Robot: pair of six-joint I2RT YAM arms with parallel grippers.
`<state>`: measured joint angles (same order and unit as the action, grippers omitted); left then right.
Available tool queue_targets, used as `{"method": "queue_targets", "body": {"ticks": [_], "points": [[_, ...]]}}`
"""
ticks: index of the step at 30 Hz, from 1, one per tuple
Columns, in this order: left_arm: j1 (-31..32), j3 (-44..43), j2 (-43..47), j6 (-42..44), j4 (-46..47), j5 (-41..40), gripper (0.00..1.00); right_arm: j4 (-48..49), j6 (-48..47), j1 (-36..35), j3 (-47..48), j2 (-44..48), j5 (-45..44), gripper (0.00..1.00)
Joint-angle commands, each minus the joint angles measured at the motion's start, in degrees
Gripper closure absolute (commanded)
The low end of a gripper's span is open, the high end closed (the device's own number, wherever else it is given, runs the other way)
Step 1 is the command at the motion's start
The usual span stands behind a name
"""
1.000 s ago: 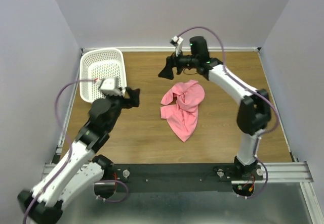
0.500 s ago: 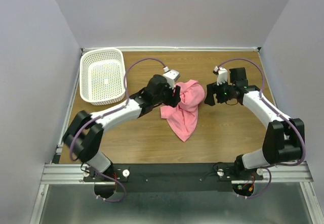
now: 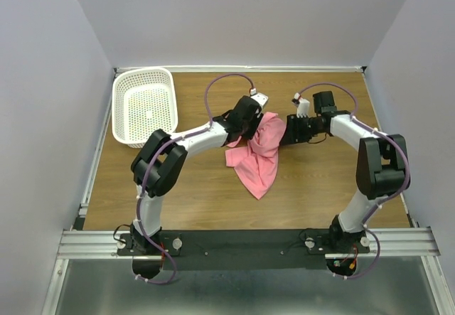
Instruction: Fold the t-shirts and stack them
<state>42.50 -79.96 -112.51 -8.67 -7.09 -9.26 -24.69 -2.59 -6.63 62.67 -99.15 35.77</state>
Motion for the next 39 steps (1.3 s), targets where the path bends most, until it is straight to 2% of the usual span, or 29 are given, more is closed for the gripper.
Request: {"method": "queue_targets", "body": {"ticks": [1,3,4,6,7,10,16,17,19,23,26,29,30,31,32,35,36,39], "points": [[0.2,-2.9,-2.2,3.0,-2.8,-4.8,0.60,0.2,1.5,0.3,4.6,-2.7,5.5,0.62],[0.2,-3.3,-2.3,3.5,-2.8,-5.2,0.70,0.3,1.0,0.3,5.2,-2.7,5.8,0.83],[0.2,-3.4,-2.3,3.7,-2.8,-5.2,0.76,0.5,0.8,0.4,5.3,-2.4,5.6,0.88],[0.2,-3.1,-1.7,3.7,-2.7,-5.4,0.97,0.8,0.2,0.3,5.0,-0.2,5.0,0.99],[0.2,-3.0,-0.7,3.7,-2.6,-5.8,1.00,0.8,-0.5,0.4,4.8,2.0,4.4,0.99],[0.2,-1.0,2.6,3.8,-1.1,-6.6,1.00,0.6,-2.6,0.3,3.5,6.9,2.7,1.00],[0.2,5.7,20.5,3.9,3.1,-7.4,1.00,-0.6,-7.7,0.3,2.6,26.3,-8.9,0.99],[0.2,6.4,25.5,4.2,3.7,-7.2,1.00,-1.4,-9.1,0.3,3.5,28.3,-10.5,0.99],[0.2,8.2,30.0,4.4,5.4,-5.9,1.00,-2.7,-10.5,0.3,5.2,31.8,-15.2,0.99],[0.2,8.6,42.7,4.6,6.8,-5.5,1.00,-6.2,-13.8,0.4,13.6,34.7,-22.6,0.99],[0.2,7.6,48.9,4.2,6.8,-2.2,1.00,-7.1,-15.3,0.4,18.4,36.3,-25.0,0.99],[0.1,7.4,50.3,2.3,6.2,6.1,1.00,-9.4,-15.7,0.4,25.5,35.8,-24.7,0.99],[0.2,8.3,50.1,0.8,6.8,12.6,1.00,-10.2,-15.7,0.4,28.5,35.3,-24.1,0.99],[0.3,11.6,49.8,-0.5,8.3,15.7,0.80,-11.6,-15.2,0.4,29.9,35.0,-23.5,0.99],[0.6,14.0,49.5,-1.6,10.0,18.2,0.67,-12.1,-14.7,0.4,30.7,34.7,-22.7,0.99],[4.2,23.8,46.8,-3.8,18.4,22.1,0.38,-13.9,-13.4,0.4,32.0,34.2,-19.3,0.99],[5.9,26.8,44.0,-4.2,22.3,23.3,0.36,-14.2,-13.2,0.4,31.4,34.5,-18.4,0.99],[8.0,28.5,39.0,-4.3,27.2,23.2,0.34,-14.2,-13.3,0.4,30.1,35.1,-18.0,0.99]]}}
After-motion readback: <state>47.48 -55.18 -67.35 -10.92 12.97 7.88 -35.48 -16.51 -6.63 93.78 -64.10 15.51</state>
